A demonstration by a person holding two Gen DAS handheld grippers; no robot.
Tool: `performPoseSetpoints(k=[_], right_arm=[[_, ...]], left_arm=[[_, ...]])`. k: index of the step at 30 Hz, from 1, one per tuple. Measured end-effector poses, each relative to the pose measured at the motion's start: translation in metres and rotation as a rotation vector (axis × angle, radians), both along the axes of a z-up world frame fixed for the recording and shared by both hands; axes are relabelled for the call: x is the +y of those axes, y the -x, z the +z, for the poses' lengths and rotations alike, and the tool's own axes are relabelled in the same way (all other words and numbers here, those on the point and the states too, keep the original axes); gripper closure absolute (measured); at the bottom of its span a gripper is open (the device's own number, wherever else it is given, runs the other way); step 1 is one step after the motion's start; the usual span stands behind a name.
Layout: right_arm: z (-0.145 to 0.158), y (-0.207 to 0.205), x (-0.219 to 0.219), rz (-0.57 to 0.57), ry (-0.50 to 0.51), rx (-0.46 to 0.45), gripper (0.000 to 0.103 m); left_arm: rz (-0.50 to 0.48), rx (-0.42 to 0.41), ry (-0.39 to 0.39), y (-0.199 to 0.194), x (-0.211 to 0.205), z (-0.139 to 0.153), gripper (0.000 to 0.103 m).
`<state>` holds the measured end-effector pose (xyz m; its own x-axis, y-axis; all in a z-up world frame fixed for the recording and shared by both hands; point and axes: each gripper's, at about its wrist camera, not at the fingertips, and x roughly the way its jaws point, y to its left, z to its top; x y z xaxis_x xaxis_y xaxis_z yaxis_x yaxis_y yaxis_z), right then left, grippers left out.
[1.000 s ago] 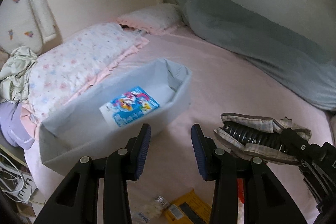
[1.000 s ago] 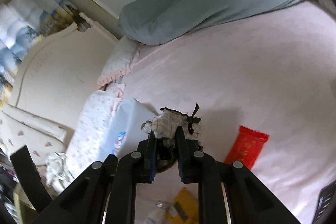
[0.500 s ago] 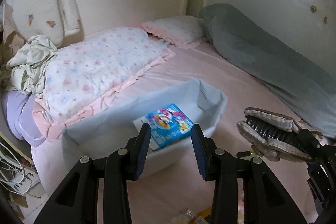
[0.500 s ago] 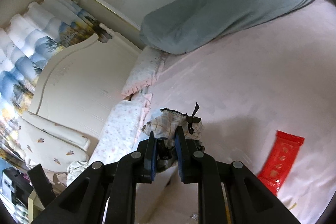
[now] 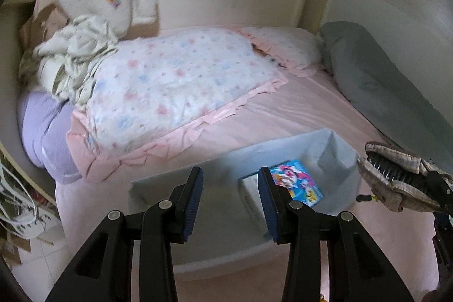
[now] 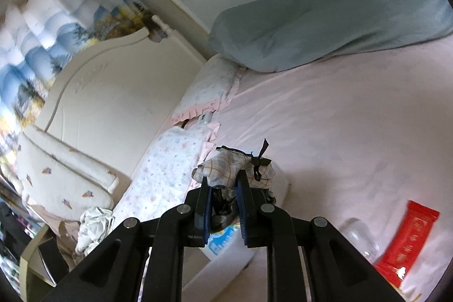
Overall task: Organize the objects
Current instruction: 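Carry the plaid pouch with the right gripper into the grey bin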
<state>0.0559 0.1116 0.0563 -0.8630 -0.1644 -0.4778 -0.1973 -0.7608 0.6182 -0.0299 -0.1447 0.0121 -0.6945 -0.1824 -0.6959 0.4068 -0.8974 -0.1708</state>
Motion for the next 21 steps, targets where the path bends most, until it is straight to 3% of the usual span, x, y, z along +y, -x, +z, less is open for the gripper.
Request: performPoseSetpoints(k=[3,9,13,21], right_arm=[[-0.001,0.016,-0.015,0.009,-0.037,-0.01,0.087],[-0.025,0.043,-0.029,-0.011,-0.005,-0.036,0.087],[-0.047,0.056,-0.025,-0.051,0.066,-0.091,0.087],[-0.058,0.088,-0.042,-0.067,-0.024,-0.206,0.083]], left_arm=[[-0.008,-0.019,-0.086,0.004,-0.014,-0.011,0.063],[-0.024,-0.075,-0.234,0.012,-0.026,-0.032,0.063],[-0.101,-0.118,-0.285,0.023,-0.019,-0.041,0.062],[-0.132,-0.229,-0.334,0.046,-0.018,-0.069,0.062]])
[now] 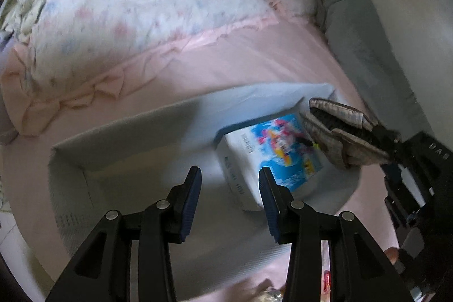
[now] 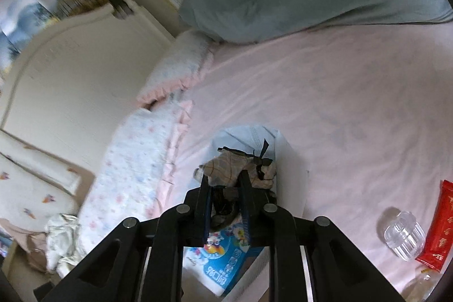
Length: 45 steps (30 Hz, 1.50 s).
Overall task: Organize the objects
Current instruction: 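Carry the plaid pouch with the right gripper into the grey bin, then open the right gripper to release the pouch and withdraw, then lower the right gripper onto the red packet and close on it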
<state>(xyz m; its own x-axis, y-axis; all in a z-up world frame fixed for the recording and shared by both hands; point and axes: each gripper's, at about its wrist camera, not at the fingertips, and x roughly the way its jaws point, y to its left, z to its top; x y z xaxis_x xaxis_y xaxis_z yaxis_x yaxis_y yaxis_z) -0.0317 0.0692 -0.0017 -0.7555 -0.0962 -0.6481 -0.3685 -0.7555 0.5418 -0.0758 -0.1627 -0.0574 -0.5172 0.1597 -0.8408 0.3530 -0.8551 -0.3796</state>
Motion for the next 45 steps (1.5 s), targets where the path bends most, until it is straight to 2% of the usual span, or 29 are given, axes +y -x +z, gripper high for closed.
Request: performPoseSetpoints(k=[3,5,8,11,14,18,22,26,30,35,41,45], right_arm=[[-0.008,0.001,0.001,0.007,0.04,-0.013,0.082],[-0.004,-0.006,0.004,-0.009,0.076,0.023,0.082],[0.013,-0.015,0.007,-0.015,0.048,0.075,0.077],[0.028,-0.028,0.007,-0.009,0.032,0.106,0.077],[0.037,-0.044,0.009,0.002,0.011,0.11,0.077],[0.042,-0.067,0.021,-0.01,0.003,0.101,0.077],[0.04,-0.09,0.041,-0.052,0.019,0.053,0.075],[0.033,-0.105,0.066,-0.07,0.05,-0.033,0.072],[0.022,-0.126,0.082,-0.116,0.026,-0.131,0.072],[-0.003,-0.157,0.105,-0.177,0.035,-0.23,0.072],[-0.021,-0.168,0.135,-0.21,0.09,-0.266,0.072],[-0.034,-0.167,0.147,-0.226,0.13,-0.304,0.072]], left_arm=[[-0.019,-0.006,0.016,-0.001,-0.002,-0.001,0.062],[-0.025,0.001,0.031,-0.003,-0.002,0.001,0.062],[-0.044,0.019,0.036,-0.005,0.001,0.005,0.062],[-0.075,0.034,0.055,-0.005,0.009,0.01,0.062],[-0.118,0.053,0.095,-0.007,0.023,0.018,0.062],[-0.179,0.087,0.187,-0.014,0.048,0.033,0.062],[-0.232,0.11,0.212,-0.018,0.072,0.043,0.062],[-0.271,0.13,0.207,-0.023,0.097,0.049,0.061],[-0.336,0.086,0.178,-0.025,0.122,0.046,0.061],[-0.389,0.073,0.196,-0.029,0.145,0.043,0.061],[-0.428,-0.002,0.157,-0.026,0.165,0.024,0.061],[-0.422,-0.017,0.205,-0.029,0.174,0.02,0.061]])
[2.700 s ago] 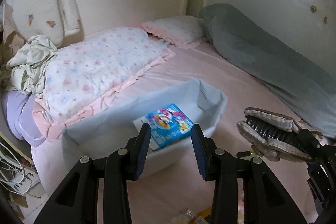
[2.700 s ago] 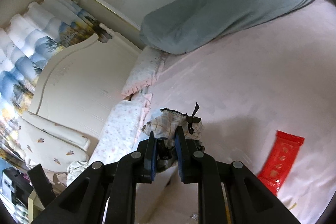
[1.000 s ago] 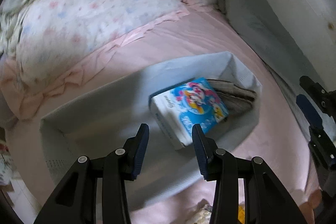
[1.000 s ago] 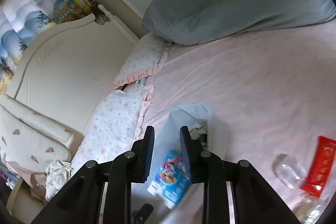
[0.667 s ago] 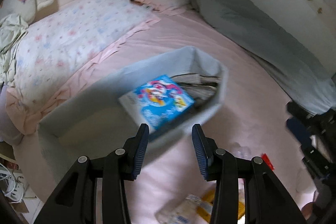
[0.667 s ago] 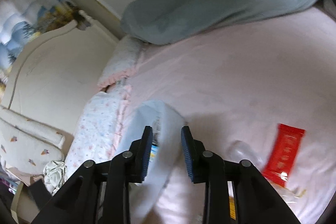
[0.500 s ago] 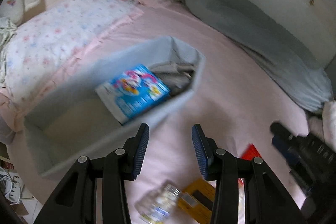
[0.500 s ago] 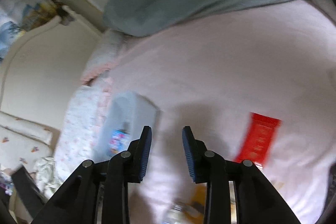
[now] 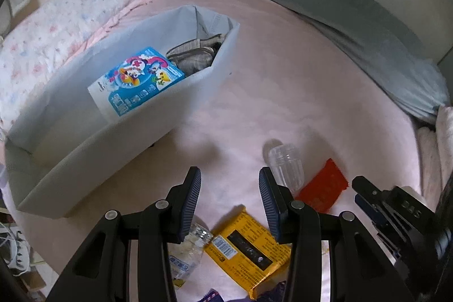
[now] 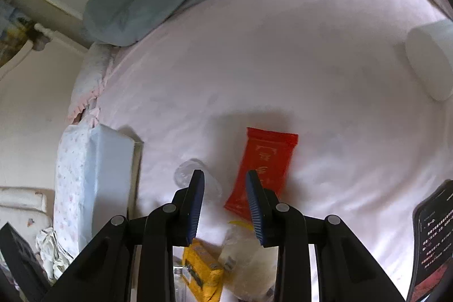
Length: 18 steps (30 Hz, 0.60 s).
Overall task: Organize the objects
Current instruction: 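Lower the right gripper onto the red packet and close on it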
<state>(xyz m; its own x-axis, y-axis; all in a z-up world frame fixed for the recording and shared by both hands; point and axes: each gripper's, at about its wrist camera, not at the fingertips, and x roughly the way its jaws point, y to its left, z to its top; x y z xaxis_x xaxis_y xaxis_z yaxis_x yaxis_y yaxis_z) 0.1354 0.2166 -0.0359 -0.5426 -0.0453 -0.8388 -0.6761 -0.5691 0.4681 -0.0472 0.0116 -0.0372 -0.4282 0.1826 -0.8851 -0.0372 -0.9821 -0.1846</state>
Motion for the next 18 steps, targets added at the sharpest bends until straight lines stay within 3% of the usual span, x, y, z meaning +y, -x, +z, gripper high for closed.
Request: performPoseSetpoints(k=[5,7,9,12,13,14,16,18], right_arm=[[-0.041,0.018,0.008,0.006,-0.056,-0.224,0.071],[-0.053,0.022,0.011,0.012,-0.039,-0.239,0.069],[-0.063,0.028,0.012,0.011,-0.019,-0.24,0.062],[-0.072,0.034,0.013,-0.022,0.003,-0.215,0.038],[-0.072,0.037,0.012,-0.051,0.012,-0.192,0.023],[-0.071,0.039,0.008,-0.086,0.015,-0.179,0.016],[-0.071,0.045,-0.003,-0.1,-0.052,-0.22,0.015],[-0.074,0.066,-0.022,0.059,-0.202,-0.339,0.014]], left_arm=[[0.009,0.029,0.025,-0.004,0.003,0.005,0.061],[0.01,0.033,0.033,-0.006,0.003,0.006,0.061],[0.013,0.04,0.041,-0.01,0.004,0.008,0.061],[0.018,0.037,0.044,-0.009,0.006,0.006,0.061],[0.028,0.033,0.039,-0.007,0.007,0.003,0.061],[0.038,0.025,0.026,-0.005,0.007,0.0,0.061],[0.04,0.002,-0.003,-0.004,0.006,-0.004,0.061],[0.049,-0.013,-0.003,-0.001,0.006,-0.007,0.061]])
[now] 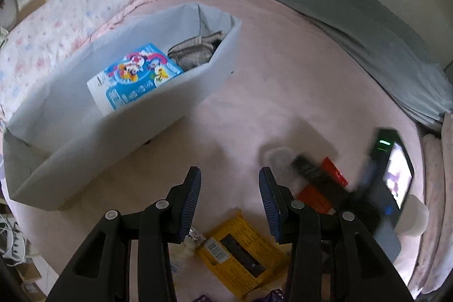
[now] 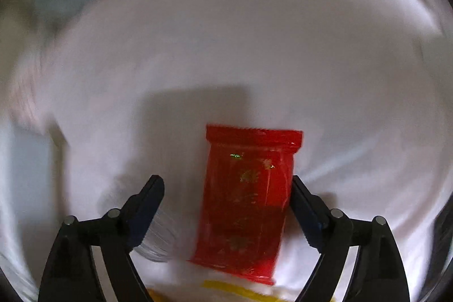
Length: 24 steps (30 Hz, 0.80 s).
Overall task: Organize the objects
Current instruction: 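Lower the right gripper onto the red packet and close on it, then lift the red packet with the right gripper and carry it over the grey bin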
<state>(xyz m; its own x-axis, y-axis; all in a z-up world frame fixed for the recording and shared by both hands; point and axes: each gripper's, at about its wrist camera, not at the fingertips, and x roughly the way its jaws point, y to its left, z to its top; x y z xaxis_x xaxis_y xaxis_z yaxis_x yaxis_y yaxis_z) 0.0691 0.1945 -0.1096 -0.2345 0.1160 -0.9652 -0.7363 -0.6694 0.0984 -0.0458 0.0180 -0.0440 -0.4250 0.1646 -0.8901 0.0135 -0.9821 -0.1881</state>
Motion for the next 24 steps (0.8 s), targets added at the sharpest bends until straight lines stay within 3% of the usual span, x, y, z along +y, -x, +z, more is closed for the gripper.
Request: performPoseSetpoints(k=[2,3,4,5,6,15,19,24], right_arm=[[-0.002,0.007,-0.015,0.104,-0.102,-0.061,0.017],[-0.002,0.006,-0.017,0.101,-0.108,-0.057,0.018],[-0.001,0.005,-0.016,0.092,-0.105,-0.055,0.026],[0.002,0.003,-0.015,0.083,-0.105,-0.052,0.046],[0.008,0.0,-0.013,0.074,-0.108,-0.037,0.054],[0.025,-0.033,0.014,-0.018,0.098,0.123,0.056],[0.043,-0.052,0.025,-0.033,0.232,0.276,0.056],[0.074,-0.062,0.015,0.046,0.392,0.495,0.056]], left_arm=[[0.015,0.015,0.005,-0.001,-0.001,0.004,0.061],[0.022,0.03,0.006,-0.002,-0.002,0.007,0.061],[0.024,0.037,0.007,-0.002,-0.003,0.008,0.061],[0.025,0.039,0.009,-0.003,-0.003,0.008,0.061],[0.022,0.037,0.009,-0.001,-0.004,0.008,0.061],[0.021,0.027,0.0,0.004,-0.008,0.005,0.061],[-0.006,0.053,-0.034,-0.001,-0.008,0.009,0.061],[-0.102,0.106,-0.117,-0.011,0.002,0.023,0.061]])
